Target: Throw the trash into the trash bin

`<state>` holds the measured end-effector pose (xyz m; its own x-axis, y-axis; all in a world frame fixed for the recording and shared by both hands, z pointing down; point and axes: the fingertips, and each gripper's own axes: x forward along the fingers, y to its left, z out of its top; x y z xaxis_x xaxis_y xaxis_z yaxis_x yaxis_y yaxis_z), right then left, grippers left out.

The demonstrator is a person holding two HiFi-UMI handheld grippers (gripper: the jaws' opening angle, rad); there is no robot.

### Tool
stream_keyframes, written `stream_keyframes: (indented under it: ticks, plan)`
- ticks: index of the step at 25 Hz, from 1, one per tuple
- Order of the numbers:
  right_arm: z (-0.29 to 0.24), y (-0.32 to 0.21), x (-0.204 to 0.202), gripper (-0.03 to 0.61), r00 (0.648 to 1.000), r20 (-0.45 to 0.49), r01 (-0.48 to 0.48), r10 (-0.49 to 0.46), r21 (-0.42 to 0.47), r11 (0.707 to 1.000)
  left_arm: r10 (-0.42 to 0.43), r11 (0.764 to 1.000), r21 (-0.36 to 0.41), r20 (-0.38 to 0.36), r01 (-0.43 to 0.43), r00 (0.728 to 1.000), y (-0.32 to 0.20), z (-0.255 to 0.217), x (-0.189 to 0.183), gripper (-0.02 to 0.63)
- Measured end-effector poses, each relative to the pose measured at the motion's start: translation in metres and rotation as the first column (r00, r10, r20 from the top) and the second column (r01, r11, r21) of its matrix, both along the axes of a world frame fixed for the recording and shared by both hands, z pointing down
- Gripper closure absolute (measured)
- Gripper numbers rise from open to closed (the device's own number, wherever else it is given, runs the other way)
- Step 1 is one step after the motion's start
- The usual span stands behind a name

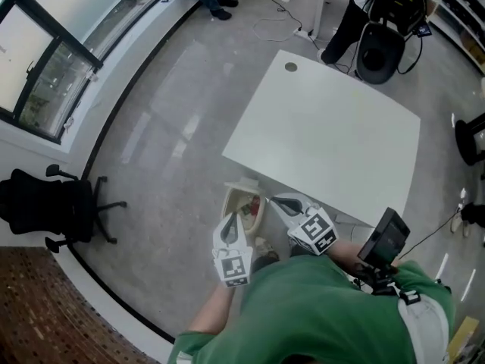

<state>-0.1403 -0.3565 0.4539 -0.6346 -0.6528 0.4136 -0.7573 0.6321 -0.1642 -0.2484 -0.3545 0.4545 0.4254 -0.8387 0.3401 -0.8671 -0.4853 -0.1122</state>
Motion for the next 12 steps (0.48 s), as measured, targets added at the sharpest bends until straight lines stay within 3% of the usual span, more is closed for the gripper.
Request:
stream_keyframes:
  ticks: [6, 12]
  plan:
    - [-0.021, 0.017, 0.011, 0.575, 0.998, 0.003, -0.062, 0.062, 0.049, 0.997, 0.035, 0.999, 0.043, -0.057, -0.033, 0.998, 0.01, -0.018, 0.007, 0.607]
    - [-0.023, 0.036, 0.01, 0.575, 0.988, -0.011, -0.152, 0.153, 0.048, 0.987, 0.145, 0.989, 0.046, -0.114, -0.14, 0.983, 0.021, -0.021, 0.018, 0.607]
